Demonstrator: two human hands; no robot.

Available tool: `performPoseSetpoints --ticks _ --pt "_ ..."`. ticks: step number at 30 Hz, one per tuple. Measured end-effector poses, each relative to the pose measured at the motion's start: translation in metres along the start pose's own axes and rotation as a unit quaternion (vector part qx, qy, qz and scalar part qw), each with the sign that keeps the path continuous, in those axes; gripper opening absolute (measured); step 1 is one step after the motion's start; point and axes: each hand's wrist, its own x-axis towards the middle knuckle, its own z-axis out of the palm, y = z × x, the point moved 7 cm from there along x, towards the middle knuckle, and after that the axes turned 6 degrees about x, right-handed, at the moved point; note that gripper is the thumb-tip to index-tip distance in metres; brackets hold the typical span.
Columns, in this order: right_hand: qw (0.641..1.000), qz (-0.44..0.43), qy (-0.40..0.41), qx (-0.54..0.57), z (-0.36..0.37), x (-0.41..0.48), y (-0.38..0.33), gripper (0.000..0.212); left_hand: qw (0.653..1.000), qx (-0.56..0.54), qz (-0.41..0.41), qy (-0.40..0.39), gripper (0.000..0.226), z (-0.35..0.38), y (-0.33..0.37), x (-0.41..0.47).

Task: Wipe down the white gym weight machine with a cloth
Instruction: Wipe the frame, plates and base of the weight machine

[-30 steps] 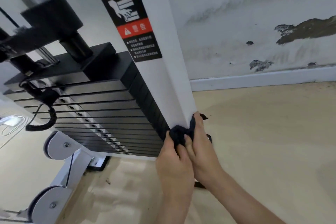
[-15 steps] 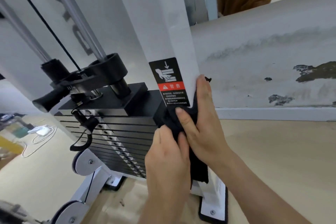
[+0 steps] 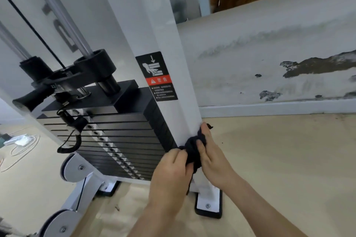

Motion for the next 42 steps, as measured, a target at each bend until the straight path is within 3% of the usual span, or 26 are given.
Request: performPoseSetpoints --ticks 2,4,6,10,11,13,15,17,21,24,28,33,38,42 --pt "0.998 -0.038 0.034 0.028 -0.005 0.022 -0.036 0.049 0.987 -0.011 0.053 0.151 0.023 -0.034 0.004 0.009" --pt "0.994 -0.065 0.064 0.063 -0.002 0.046 -0.065 0.064 0.972 -0.025 0.066 0.226 0.037 -0.066 -0.001 0.024" --pt "0.991 -0.068 0.085 0.073 0.005 0.045 -0.069 0.069 0.976 -0.023 0.078 0.201 0.045 -0.074 -0.007 0.033" --pt "0.998 0.005 0.067 -0.01 0.01 0.013 -0.032 0.064 0.995 0.03 0.097 -0.004 0.044 -0.037 -0.017 0.03" --pt "0.998 0.02 0.056 -0.017 0.01 0.01 -0.031 0.062 0.995 0.028 0.096 -0.023 0.044 -0.033 -0.021 0.03" --pt "0.998 0.023 0.049 -0.011 0.008 0.016 -0.05 0.048 0.996 -0.046 0.074 -0.003 0.05 -0.051 -0.026 0.04" --pt "0.997 0.024 0.069 0.0 0.007 0.03 -0.088 0.029 0.985 -0.167 -0.023 0.037 0.061 -0.086 -0.029 0.054" --pt "0.994 0.012 0.104 0.008 0.007 0.046 -0.127 0.023 0.957 -0.261 -0.116 0.057 0.056 -0.113 -0.031 0.065" --pt "0.992 -0.002 0.125 -0.01 0.01 0.078 -0.202 0.058 0.908 -0.354 -0.197 0.104 0.042 -0.174 -0.028 0.086" --pt "0.984 0.072 0.15 0.062 0.003 0.076 -0.218 0.079 0.896 -0.373 -0.234 0.059 0.04 -0.202 -0.024 0.096" --pt "0.959 0.21 0.159 0.104 0.004 0.065 -0.22 0.059 0.873 -0.398 -0.276 -0.057 0.049 -0.216 -0.019 0.101" --pt "0.97 0.213 0.107 0.043 -0.004 0.075 -0.247 0.063 0.885 -0.363 -0.26 -0.13 0.05 -0.227 -0.017 0.111" --pt "0.979 0.18 0.094 -0.011 -0.008 0.1 -0.294 0.08 0.907 -0.315 -0.251 -0.124 0.034 -0.239 -0.01 0.12" --pt "0.983 0.148 0.11 -0.021 -0.005 0.12 -0.348 0.083 0.89 -0.347 -0.296 -0.03 0.025 -0.287 -0.008 0.143"
